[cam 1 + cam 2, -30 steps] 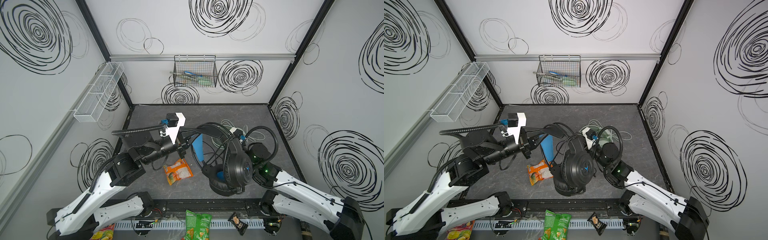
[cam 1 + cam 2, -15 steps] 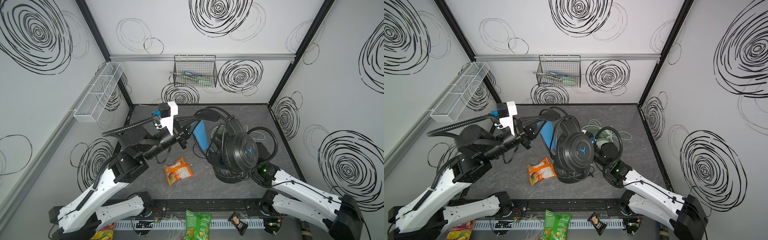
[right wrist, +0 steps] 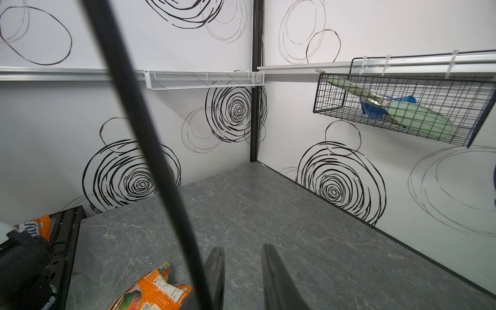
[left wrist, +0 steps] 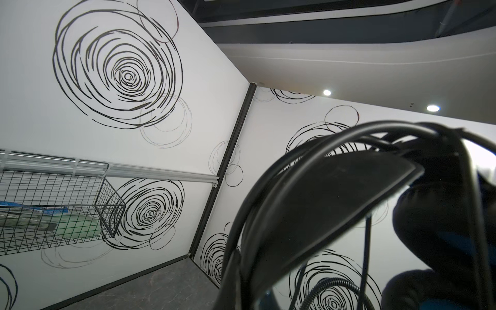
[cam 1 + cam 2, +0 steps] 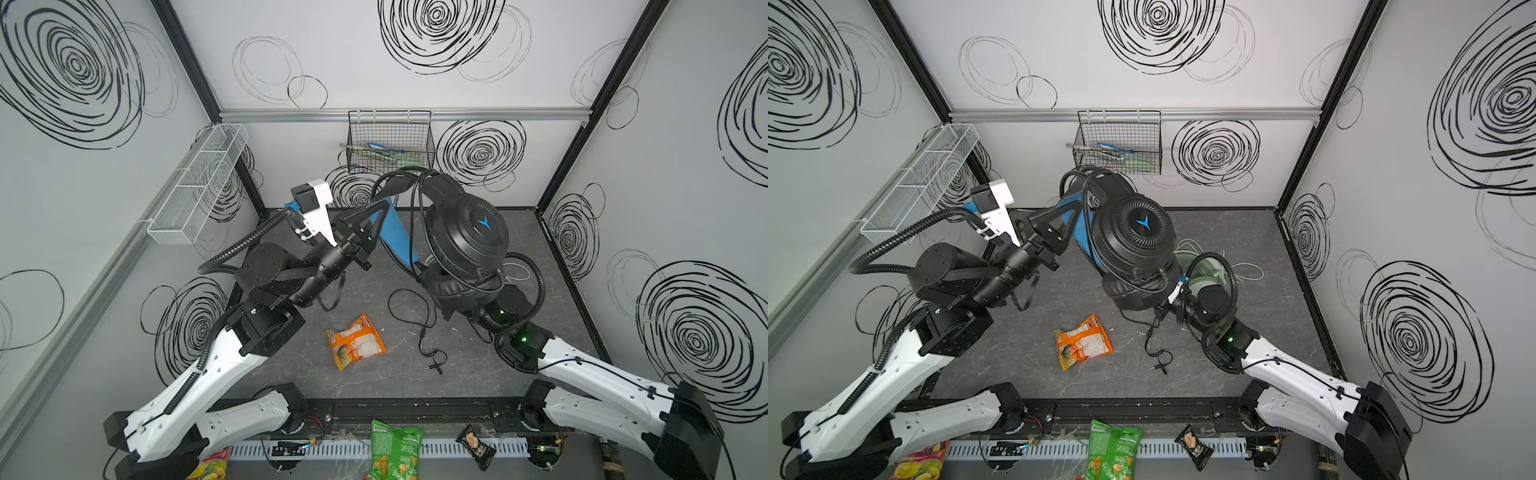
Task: Wrap the headphones
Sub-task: 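Raise the headset high with the left gripper above the right gripper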
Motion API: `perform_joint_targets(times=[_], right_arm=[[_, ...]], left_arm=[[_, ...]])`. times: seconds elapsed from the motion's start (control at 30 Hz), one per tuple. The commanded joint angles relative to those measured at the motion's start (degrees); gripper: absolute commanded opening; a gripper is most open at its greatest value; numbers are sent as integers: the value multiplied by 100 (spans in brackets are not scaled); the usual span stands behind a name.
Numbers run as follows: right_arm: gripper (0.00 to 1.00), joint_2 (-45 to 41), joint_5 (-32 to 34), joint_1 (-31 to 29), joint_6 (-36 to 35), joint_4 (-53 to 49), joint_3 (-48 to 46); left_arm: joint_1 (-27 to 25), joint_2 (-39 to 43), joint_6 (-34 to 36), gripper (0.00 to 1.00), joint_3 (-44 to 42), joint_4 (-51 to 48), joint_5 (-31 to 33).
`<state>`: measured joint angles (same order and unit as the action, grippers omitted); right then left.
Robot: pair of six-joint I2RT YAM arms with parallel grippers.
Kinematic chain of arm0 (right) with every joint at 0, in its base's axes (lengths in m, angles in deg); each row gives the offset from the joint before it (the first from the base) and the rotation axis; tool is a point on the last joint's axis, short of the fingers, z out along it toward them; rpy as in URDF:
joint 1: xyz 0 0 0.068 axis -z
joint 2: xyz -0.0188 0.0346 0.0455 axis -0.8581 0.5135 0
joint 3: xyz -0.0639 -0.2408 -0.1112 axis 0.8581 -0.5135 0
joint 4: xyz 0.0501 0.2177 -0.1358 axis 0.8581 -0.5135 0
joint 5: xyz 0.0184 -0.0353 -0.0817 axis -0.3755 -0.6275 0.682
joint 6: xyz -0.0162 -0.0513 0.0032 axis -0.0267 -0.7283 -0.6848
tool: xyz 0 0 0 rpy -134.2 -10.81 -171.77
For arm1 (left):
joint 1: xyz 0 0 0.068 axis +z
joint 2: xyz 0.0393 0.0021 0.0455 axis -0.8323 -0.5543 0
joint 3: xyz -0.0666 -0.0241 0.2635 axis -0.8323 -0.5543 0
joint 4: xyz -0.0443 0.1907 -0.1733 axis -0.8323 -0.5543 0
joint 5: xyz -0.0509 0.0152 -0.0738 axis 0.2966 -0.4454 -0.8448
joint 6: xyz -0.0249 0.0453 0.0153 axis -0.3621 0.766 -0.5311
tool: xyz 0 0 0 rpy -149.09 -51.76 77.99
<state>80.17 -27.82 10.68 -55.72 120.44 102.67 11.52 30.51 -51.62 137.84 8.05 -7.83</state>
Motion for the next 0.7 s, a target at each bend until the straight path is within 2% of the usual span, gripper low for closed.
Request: perform_joint_targets(times=[0.0,0.17,0.3,0.47,0.67], right_arm=[[23,95,54,-27,206,300,-91],[10,312,-55,-44,327,402,-93],[6,459,75,-170,305,344,-20],[1,616,621,-576,71,-57,176],[0,780,1055,-1063,-169,-245,295]], left_arm=[[43,81,-550,0,153,1076,393],[44,126,-677,0,-11,1136,790],[62,169,-706,0,-139,1178,1261],[142,109,-209,0,-57,1009,2062],[304,-65,367,0,86,814,2739]])
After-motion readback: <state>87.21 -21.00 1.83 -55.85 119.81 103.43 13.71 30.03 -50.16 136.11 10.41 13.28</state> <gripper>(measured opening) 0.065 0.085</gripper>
